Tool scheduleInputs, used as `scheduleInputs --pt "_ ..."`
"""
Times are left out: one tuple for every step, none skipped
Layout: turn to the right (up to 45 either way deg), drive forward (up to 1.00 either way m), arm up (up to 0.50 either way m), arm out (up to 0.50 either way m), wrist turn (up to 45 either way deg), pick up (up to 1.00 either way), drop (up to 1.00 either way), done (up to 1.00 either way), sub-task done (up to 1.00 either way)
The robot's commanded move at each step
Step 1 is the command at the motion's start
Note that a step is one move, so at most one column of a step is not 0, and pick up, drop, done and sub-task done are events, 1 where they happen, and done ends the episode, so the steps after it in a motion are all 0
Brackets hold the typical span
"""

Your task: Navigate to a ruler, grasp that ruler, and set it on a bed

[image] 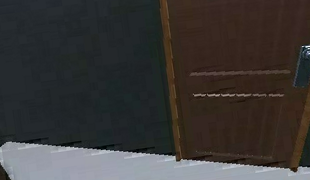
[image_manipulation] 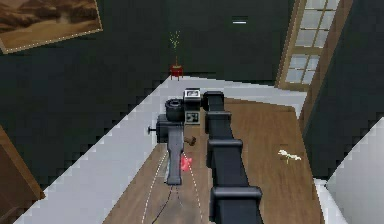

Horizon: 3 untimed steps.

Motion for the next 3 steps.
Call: scheduleInputs --pt "0.0 0.0 0.0 0.0 45.0 0.0 0.0 0.0 0.0" --pt "0.0 0.0 0.0 0.0 45.0 0.0 0.0 0.0 0.0" --pt "0.0 0.0 0.0 0.0 45.0 0.0 0.0 0.0 0.0"
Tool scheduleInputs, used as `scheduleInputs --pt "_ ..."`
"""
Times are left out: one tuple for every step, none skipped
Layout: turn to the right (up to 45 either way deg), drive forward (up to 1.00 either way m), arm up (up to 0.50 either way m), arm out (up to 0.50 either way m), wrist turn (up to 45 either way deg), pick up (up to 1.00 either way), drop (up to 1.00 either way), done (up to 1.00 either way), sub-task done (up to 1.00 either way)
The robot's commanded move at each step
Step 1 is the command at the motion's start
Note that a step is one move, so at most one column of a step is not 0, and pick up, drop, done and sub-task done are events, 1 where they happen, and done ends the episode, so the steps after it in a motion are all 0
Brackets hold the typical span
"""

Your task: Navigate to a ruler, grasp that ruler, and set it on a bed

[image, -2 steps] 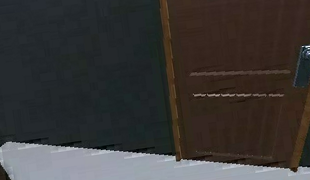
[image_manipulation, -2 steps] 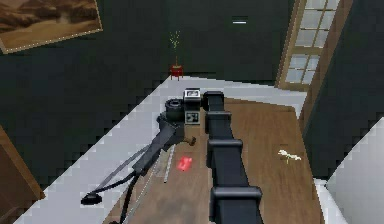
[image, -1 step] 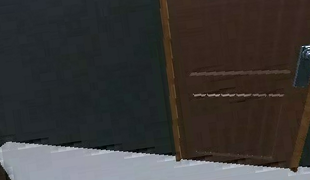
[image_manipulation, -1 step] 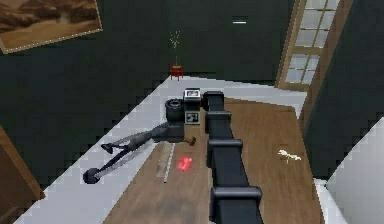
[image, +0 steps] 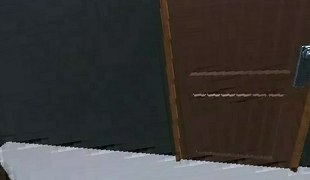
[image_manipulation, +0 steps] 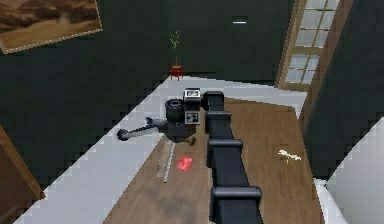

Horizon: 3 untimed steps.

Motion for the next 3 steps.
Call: scheduleInputs --pt "0.0 0.0 0.0 0.0 21.0 0.0 0.0 0.0 0.0" --pt "0.0 0.0 -0.3 0.0 0.0 0.0 0.0 0.0 0.0" --pt "0.0 0.0 0.0 0.0 0.0 1.0 0.0 0.0 0.0"
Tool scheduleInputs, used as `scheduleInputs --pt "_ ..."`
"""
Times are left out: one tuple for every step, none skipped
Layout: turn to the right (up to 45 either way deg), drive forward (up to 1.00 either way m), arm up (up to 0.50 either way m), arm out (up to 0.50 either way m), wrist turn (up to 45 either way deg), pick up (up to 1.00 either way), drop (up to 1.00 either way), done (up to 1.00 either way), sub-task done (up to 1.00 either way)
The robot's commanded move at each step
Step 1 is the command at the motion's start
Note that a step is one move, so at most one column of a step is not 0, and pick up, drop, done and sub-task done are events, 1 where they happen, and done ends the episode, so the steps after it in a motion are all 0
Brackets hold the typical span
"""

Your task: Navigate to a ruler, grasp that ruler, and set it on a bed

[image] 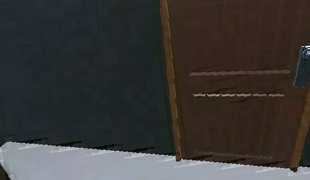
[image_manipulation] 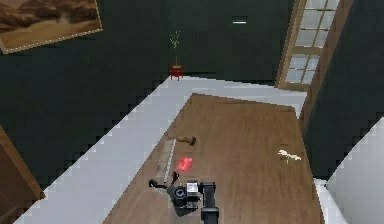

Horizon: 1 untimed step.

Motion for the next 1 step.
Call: scheduleInputs --pt "0.0 0.0 0.1 0.0 0.0 0.0 0.0 0.0 0.0"
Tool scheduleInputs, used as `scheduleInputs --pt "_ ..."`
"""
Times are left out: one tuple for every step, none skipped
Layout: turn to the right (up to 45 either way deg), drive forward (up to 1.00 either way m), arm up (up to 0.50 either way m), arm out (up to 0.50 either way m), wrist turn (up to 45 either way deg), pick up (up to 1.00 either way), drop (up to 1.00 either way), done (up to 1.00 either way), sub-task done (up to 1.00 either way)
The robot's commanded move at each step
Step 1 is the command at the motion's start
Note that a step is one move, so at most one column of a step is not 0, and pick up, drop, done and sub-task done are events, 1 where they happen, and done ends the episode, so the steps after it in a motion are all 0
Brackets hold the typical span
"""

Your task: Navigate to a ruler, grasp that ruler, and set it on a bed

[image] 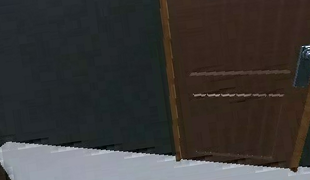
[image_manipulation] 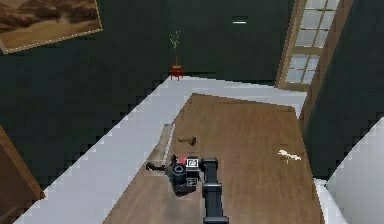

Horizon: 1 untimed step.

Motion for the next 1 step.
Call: scheduleInputs --pt "0.0 0.0 0.26 0.0 0.0 0.0 0.0 0.0 0.0"
